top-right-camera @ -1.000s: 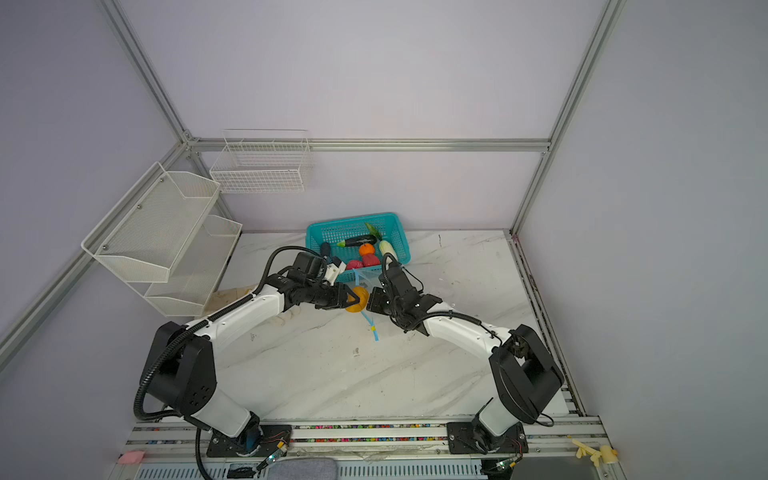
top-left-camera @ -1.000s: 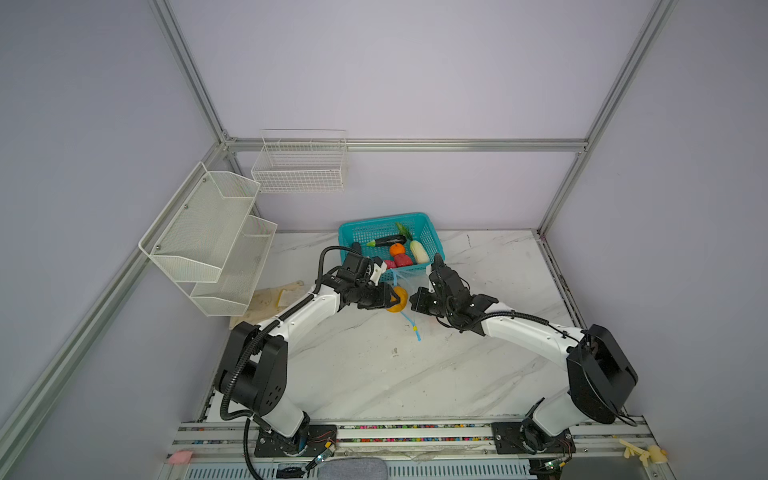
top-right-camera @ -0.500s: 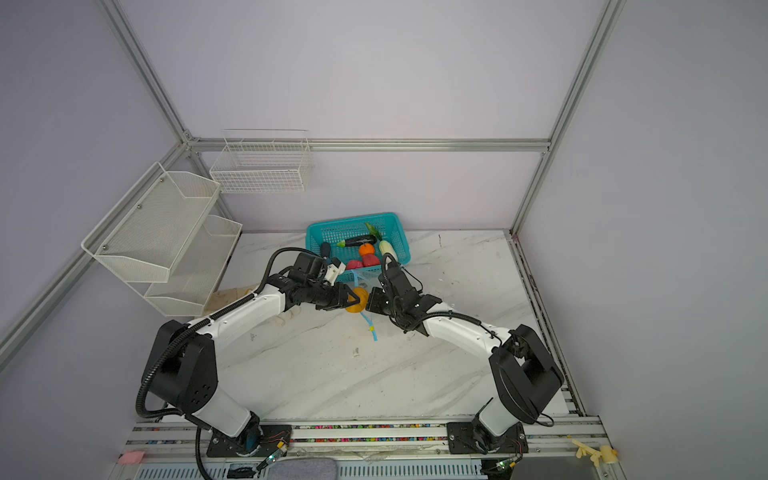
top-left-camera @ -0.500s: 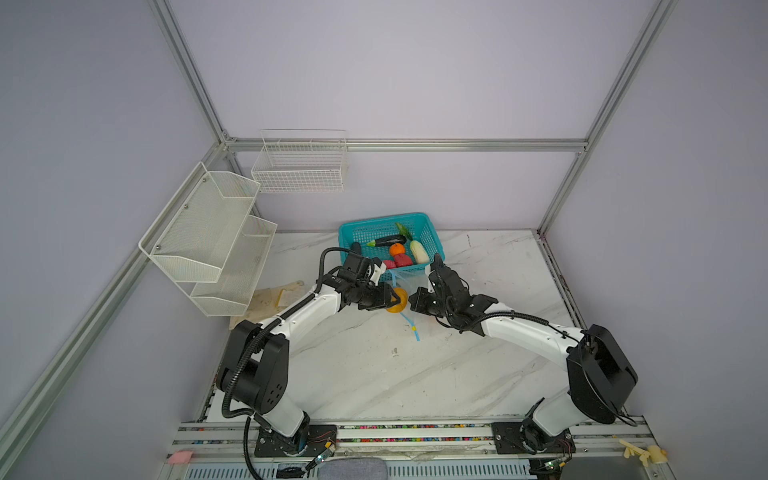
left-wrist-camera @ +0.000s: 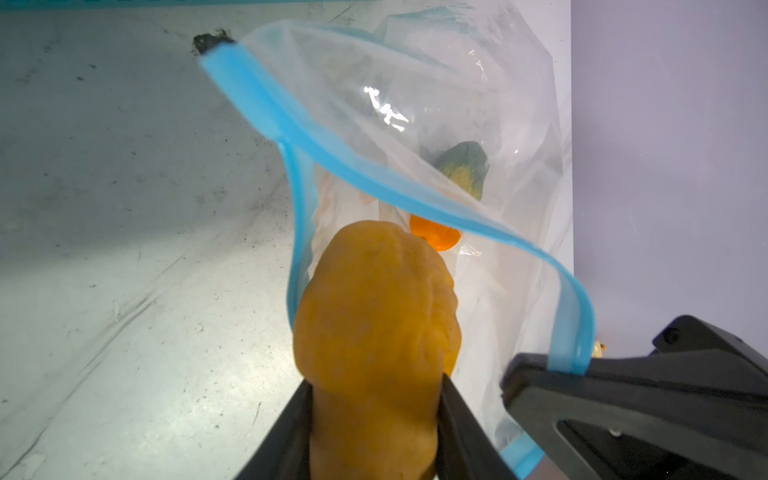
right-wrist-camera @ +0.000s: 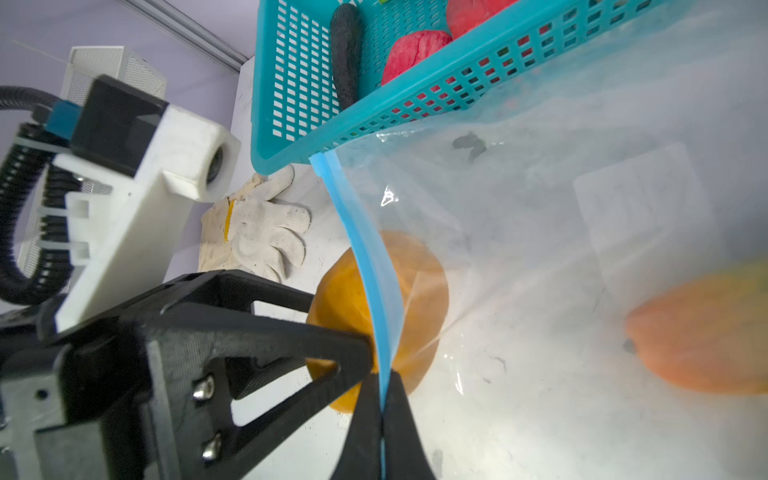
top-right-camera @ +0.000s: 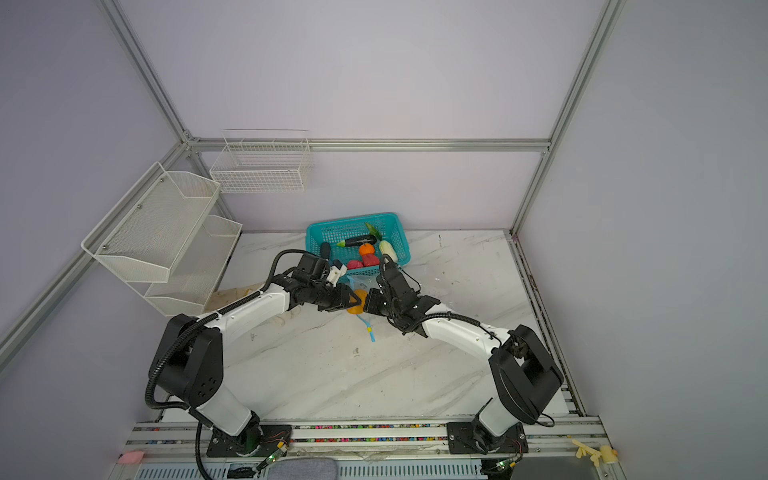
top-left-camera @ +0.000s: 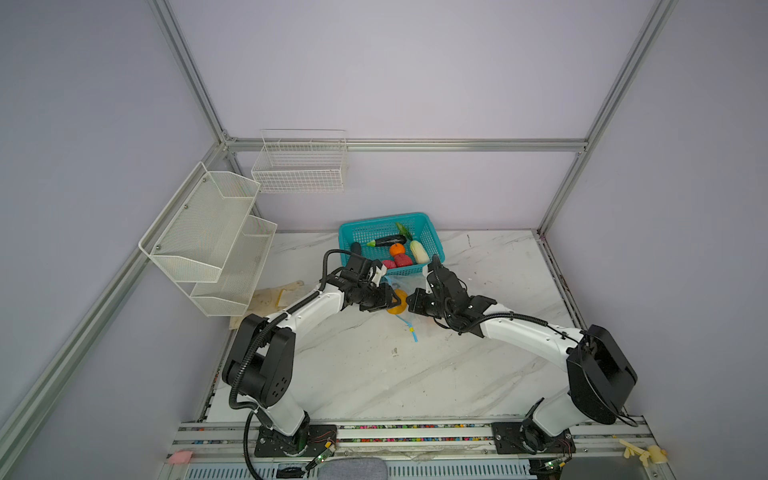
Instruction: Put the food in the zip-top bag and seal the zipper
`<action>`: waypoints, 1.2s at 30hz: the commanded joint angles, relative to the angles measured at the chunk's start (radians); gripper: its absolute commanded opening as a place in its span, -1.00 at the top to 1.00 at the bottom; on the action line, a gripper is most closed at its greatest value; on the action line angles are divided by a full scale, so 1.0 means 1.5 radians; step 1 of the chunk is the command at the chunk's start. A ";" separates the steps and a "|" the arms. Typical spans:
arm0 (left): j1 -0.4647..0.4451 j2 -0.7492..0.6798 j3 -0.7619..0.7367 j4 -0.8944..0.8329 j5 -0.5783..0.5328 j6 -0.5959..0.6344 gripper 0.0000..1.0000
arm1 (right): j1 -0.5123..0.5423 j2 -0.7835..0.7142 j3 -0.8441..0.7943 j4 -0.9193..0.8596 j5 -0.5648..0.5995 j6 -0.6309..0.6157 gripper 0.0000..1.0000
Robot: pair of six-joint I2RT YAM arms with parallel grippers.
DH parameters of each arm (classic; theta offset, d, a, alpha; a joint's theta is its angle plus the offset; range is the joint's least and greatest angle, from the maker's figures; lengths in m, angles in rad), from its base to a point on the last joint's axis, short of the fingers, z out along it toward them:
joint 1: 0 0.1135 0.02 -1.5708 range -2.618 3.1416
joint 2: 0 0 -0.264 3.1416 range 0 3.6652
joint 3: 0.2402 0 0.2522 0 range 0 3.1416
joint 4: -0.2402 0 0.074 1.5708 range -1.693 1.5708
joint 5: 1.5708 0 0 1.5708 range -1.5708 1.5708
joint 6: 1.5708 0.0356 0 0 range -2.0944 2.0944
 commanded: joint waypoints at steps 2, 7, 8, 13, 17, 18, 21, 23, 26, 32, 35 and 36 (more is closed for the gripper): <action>-0.003 -0.005 0.031 0.022 0.014 -0.004 0.17 | 0.005 -0.004 0.015 0.012 0.003 0.007 1.00; -0.003 -0.008 0.031 0.022 0.013 -0.004 0.13 | 0.006 -0.002 0.017 0.012 0.004 0.006 1.00; -0.003 -0.007 0.032 0.022 0.013 -0.004 0.12 | 0.006 -0.001 0.016 0.012 0.003 0.006 1.00; -0.003 -0.007 0.033 0.026 0.021 -0.010 0.09 | 0.006 -0.001 0.018 0.011 0.004 0.006 1.00; -0.003 -0.009 0.031 0.029 0.023 -0.011 0.04 | 0.006 0.000 0.018 0.011 0.004 0.006 1.00; -0.003 -0.009 0.032 0.030 0.023 -0.012 0.03 | 0.006 0.001 0.018 0.011 0.004 0.006 1.00; -0.003 -0.011 0.032 0.031 0.024 -0.012 -0.02 | 0.006 0.002 0.019 0.011 0.004 0.005 1.00; -0.002 -0.011 0.031 0.031 0.023 -0.011 -0.06 | 0.006 0.002 0.019 0.010 0.003 0.005 1.00; -0.003 -0.009 0.030 0.032 0.023 -0.011 -0.11 | 0.006 0.004 0.021 0.011 0.003 0.006 1.00; -0.003 -0.005 0.029 0.033 0.023 -0.009 -0.17 | 0.006 0.007 0.025 0.007 0.004 0.004 1.00; -0.002 -0.008 0.029 0.033 0.020 -0.007 -0.18 | 0.006 0.008 0.025 0.008 0.004 0.004 1.00; -0.003 -0.008 0.029 0.033 0.020 -0.006 -0.19 | 0.007 0.009 0.024 0.008 0.003 0.004 1.00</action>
